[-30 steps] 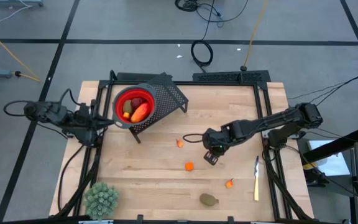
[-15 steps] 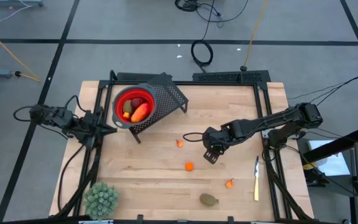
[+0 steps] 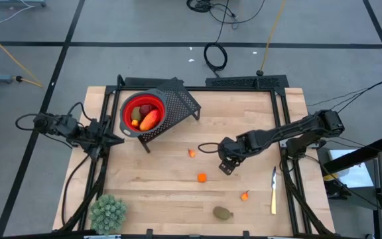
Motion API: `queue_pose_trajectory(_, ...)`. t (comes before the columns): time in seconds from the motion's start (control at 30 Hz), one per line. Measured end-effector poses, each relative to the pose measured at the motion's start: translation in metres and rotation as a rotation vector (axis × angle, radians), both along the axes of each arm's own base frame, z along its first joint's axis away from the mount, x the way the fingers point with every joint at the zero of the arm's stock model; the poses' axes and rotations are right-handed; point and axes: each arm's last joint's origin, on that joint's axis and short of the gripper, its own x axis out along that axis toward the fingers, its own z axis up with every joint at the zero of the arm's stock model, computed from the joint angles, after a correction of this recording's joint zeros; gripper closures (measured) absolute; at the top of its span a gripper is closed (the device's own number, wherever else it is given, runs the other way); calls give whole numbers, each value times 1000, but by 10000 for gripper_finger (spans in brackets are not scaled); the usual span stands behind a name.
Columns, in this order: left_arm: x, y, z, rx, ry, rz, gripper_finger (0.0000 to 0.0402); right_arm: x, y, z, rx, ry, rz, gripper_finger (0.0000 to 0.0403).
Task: Pick & Place Fruit
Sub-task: Put the peach into the red strainer bowl on the shelf
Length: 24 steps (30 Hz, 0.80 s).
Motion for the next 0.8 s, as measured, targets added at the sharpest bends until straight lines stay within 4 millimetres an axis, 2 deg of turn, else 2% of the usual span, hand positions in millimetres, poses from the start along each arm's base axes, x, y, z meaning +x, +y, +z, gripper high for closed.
queue_pose_trajectory(0.53, 0, 0, 2, -6, -24, 0, 383, -12, -1, -45, 42, -69, 1, 160)
queue_pose_trajectory(0.8, 0, 0, 3, -9, -28, 2, 382, -16, -2, -56, 46, -99, 1, 161)
